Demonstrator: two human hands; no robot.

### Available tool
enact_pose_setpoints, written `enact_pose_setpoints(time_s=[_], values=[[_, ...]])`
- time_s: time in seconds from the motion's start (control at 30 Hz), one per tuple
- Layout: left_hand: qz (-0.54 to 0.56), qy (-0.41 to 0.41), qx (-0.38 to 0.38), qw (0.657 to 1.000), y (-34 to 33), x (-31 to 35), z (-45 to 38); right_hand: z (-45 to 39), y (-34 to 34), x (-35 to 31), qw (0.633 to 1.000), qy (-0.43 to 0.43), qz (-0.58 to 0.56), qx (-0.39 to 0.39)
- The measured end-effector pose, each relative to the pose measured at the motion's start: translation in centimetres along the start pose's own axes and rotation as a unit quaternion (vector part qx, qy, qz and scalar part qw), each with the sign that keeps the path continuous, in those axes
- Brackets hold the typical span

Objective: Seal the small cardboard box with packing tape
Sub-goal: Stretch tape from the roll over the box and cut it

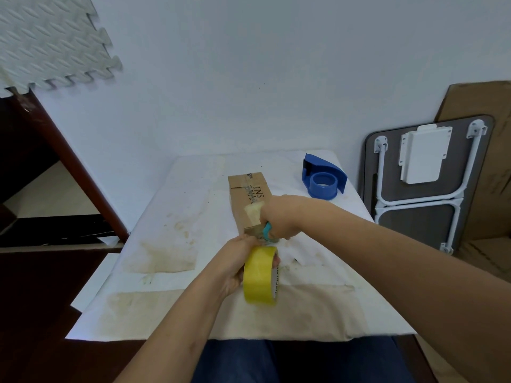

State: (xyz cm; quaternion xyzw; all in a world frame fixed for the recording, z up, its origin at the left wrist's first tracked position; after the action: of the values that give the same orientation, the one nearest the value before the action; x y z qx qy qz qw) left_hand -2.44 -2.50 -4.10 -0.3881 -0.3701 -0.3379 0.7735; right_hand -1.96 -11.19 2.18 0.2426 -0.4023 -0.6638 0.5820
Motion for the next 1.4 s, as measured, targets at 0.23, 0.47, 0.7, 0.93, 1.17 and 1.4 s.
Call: enact_pose_setpoints(time_s=[0.23,0.47,0.7,0.93,1.17,1.4], values=[[-0.032,0.012,0.012,0.999,1.2,1.0,1.3,0.6,-1.2,2.5,0.998,-0.026,-0.059,-0.006],[-0.058,0.011,-0.02,0.998,0.6,1.1,1.9,1.2,-1.8,3.6,0.956,0.04,-0.291,-0.008],[-0.124,0.005,-0.041,0.991,0.1,0.9,2.0,2.6,-3.4,5.1,0.678,0.15,-0.719,0.025],[-0.118,-0.009,-0.072,0.99,-2.4,1.2,2.1,3.5,-6.4,6.0,0.523,0.169,-0.834,0.055],[-0.048,-0.049,-0.027,0.997,-4.3,-0.1,-0.2,4.7,-10.9,7.0,0.453,0.109,-0.88,0.088],[0.03,-0.088,-0.042,0.995,-6.6,0.0,-2.4,6.9,-12.0,8.1,0.6,0.053,-0.782,0.162]])
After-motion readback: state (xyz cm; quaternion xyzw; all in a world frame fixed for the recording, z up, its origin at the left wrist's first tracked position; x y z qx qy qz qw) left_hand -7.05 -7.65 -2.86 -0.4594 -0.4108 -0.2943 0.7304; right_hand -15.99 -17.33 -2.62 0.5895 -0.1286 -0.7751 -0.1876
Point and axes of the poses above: each hand's wrist, its own z-axis away from the middle knuckle, its own y-axis out of the back of the hand, x = y × z, the point moved 10 cm from there along -z, towards the middle knuckle, and after that the axes turned 12 degrees about -x, right-handed, at the moved point
